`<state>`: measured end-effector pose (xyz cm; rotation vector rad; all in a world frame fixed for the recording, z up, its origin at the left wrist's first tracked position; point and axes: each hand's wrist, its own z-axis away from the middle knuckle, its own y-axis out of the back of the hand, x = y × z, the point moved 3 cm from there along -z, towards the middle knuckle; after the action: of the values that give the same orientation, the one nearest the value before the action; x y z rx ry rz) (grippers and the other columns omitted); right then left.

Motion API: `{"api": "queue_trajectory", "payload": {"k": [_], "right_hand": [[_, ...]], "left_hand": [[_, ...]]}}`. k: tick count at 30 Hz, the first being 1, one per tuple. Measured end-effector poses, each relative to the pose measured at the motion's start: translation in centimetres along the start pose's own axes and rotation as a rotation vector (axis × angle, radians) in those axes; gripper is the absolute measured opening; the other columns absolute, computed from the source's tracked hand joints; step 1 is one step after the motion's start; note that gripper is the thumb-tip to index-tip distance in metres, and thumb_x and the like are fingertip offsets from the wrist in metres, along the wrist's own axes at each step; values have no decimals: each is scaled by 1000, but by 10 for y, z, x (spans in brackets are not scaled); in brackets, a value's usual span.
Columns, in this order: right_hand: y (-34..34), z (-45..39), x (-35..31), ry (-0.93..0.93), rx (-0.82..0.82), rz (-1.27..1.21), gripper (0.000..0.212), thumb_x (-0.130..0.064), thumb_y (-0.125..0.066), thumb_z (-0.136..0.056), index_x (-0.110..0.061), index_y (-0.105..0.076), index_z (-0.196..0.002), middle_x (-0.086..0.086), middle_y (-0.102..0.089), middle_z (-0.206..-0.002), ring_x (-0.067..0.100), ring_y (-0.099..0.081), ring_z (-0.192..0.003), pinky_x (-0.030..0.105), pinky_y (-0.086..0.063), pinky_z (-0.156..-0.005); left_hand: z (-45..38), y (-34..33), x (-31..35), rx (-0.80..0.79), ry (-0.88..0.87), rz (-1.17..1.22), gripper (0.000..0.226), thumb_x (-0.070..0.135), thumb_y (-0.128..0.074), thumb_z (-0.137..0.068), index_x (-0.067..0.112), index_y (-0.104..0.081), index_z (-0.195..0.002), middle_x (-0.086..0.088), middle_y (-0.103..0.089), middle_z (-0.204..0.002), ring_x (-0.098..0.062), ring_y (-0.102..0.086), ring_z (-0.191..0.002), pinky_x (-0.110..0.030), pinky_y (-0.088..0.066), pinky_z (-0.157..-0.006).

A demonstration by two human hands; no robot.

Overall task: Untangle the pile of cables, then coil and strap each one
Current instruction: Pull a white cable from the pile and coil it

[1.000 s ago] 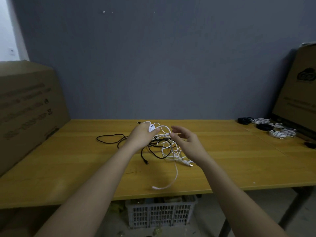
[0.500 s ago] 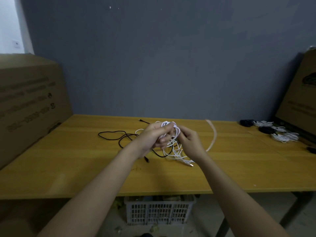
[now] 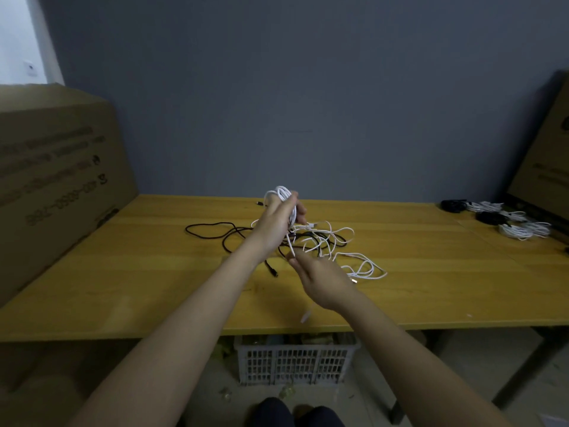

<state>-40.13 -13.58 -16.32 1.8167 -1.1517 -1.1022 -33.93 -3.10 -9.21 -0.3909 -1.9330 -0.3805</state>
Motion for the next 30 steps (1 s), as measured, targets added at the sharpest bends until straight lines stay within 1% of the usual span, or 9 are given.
{"api": "queue_trajectory", "payload": {"k": [4, 8, 11, 15, 21, 24, 27, 28, 30], "right_hand": [[9, 5, -9, 215, 104, 154, 27, -23, -41, -102, -7, -59, -115, 11, -65, -98, 34, -60, -82, 33, -35, -59], [32, 5, -8, 254, 269, 143, 13, -17, -63, -90, -9, -71, -95, 7, -63, -77, 28, -60, -68, 28, -38, -52], [48, 1, -2, 178, 412, 48, 7, -21, -73, -81, -15, -75, -84, 2, -59, -70, 22, -56, -65, 23, -34, -55], [62, -8, 15, 117, 435, -83, 7, -14, -73, -82, -8, -74, -85, 2, -55, -76, 21, -55, -75, 33, -45, -62], [63, -6, 23, -73, 388, -562, 14, -9, -63, -90, -20, -72, -91, -1, -58, -85, 0, -56, -77, 17, -43, -72], [58, 0, 16, -128, 345, -780, 21, -18, -53, -97, -13, -72, -88, -3, -66, -78, 8, -60, -75, 22, -46, -70], [51, 6, 7, -196, 281, -965, 39, -36, -41, -101, -15, -70, -88, 0, -66, -72, 20, -61, -67, 22, -43, -41], [51, 7, 5, -218, 302, -988, 42, -42, -37, -100, -19, -70, -91, 1, -69, -76, 23, -63, -72, 21, -43, -42], [53, 5, 1, -179, 374, -944, 48, -47, -26, -102, -23, -68, -96, -2, -71, -82, 12, -66, -80, 17, -48, -60]], "left_hand": [[-1, 5, -21, -121, 38, -454, 29, 30, -30, -101, 8, -49, -98, -3, -55, -89, 2, -50, -80, -24, -39, -75], [3, 9, -35, -258, 75, -665, 44, 48, -21, -100, 12, -45, -97, 0, -50, -93, -15, -53, -87, -36, -44, -82], [10, 4, -38, -332, 66, -698, 46, 52, -16, -100, 21, -44, -82, 6, -50, -80, -16, -51, -78, -37, -43, -80], [18, -6, -35, -378, 59, -574, 60, 49, -10, -102, 23, -56, -73, 11, -58, -52, -8, -52, -52, -29, -44, -64], [18, -18, -23, -396, 83, -130, 65, 56, -20, -100, 22, -63, -65, 6, -44, -44, -10, -38, -39, -18, -37, -44], [22, -25, -14, -416, 139, 103, 64, 65, -27, -88, 19, -59, -56, 7, -32, -38, -9, -29, -34, -18, -33, -40], [24, -29, -11, -335, 171, 203, 63, 62, -33, -89, 16, -54, -51, 6, -27, -35, -9, -23, -30, -19, -30, -38], [23, -30, -11, -299, 175, 240, 64, 59, -32, -93, 16, -53, -51, 6, -26, -35, -10, -21, -29, -19, -29, -37], [18, -31, -10, -228, 186, 296, 65, 55, -30, -97, 17, -52, -49, 5, -25, -35, -10, -20, -29, -20, -26, -37]]}}
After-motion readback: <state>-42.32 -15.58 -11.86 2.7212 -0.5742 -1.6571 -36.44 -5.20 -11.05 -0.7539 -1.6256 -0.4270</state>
